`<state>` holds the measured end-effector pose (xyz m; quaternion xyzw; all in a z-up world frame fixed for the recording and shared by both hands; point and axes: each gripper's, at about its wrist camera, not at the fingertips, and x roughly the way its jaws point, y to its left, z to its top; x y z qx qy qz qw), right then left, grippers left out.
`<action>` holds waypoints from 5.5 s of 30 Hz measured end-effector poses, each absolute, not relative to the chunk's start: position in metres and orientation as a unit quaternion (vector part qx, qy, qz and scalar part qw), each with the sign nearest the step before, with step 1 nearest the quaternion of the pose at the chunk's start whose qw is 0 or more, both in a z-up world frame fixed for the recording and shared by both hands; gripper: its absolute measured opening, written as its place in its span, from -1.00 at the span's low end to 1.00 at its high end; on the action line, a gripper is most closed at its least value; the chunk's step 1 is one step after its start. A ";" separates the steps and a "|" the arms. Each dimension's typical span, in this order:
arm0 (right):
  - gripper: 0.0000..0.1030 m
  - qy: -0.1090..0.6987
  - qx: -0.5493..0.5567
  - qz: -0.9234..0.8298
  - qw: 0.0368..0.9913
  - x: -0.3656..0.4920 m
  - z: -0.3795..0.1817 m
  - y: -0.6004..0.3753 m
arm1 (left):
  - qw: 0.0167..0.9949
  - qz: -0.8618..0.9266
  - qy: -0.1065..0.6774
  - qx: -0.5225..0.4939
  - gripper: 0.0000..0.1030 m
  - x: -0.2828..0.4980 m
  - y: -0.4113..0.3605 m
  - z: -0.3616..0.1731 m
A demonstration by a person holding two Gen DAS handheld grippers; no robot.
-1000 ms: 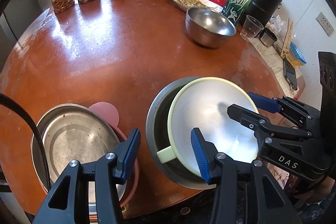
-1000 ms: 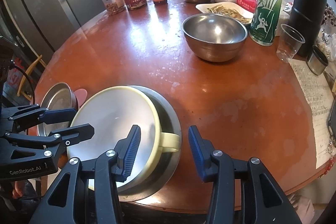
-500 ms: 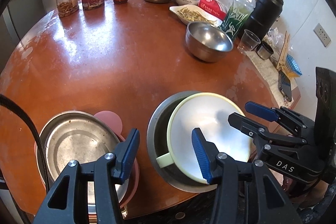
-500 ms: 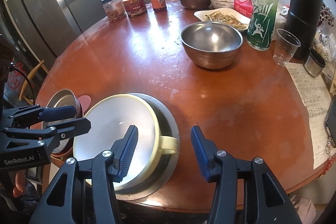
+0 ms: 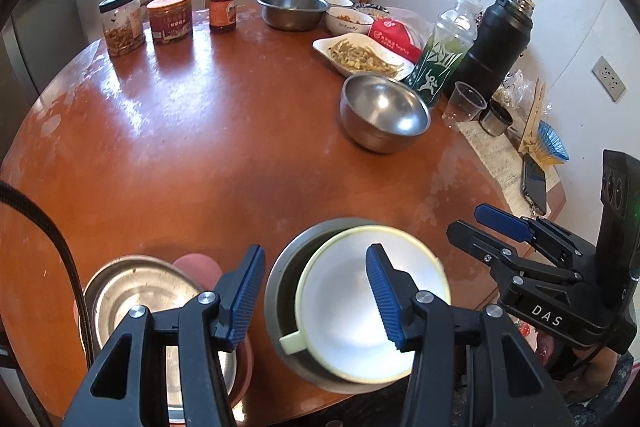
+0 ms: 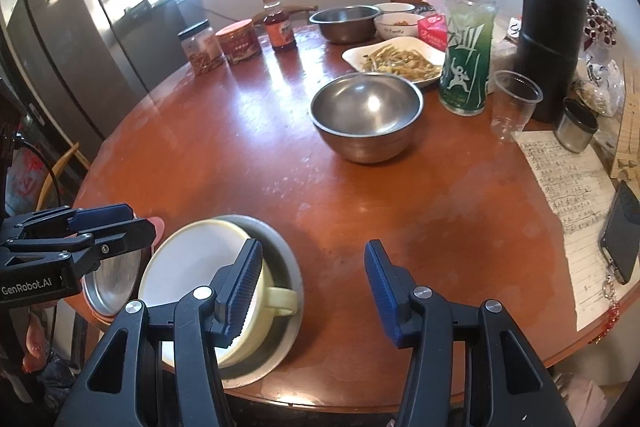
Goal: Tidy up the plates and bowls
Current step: 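Withdraw both grippers and move them to the medium steel bowl, then close both grippers on the medium steel bowl rim, then lift the medium steel bowl with both grippers over the large steel bowl, then lower the medium steel bowl into the cream bowl and open both grippers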
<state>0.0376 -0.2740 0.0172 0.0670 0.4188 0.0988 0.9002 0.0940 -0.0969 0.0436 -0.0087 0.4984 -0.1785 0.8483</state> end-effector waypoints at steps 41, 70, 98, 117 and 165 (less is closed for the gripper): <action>0.11 0.408 0.137 0.030 0.902 0.151 0.005 -0.347 | 0.824 -0.184 0.536 -0.006 0.02 0.238 -0.180 0.017; -0.50 0.421 0.112 0.027 0.900 0.192 -0.025 -0.336 | 0.802 -0.171 0.572 -0.007 0.02 0.273 -0.196 -0.024; -0.61 0.399 0.097 0.087 0.908 0.158 0.021 -0.300 | 0.826 -0.185 0.533 -0.016 -0.48 0.225 -0.153 0.034; -0.61 0.392 0.028 0.146 0.908 0.043 0.046 -0.223 | 0.821 -0.199 0.535 -0.025 -0.48 0.097 -0.081 0.033; -0.31 0.405 0.013 0.114 0.907 0.004 0.030 -0.224 | 0.798 -0.222 0.561 -0.005 -0.15 0.077 -0.085 0.007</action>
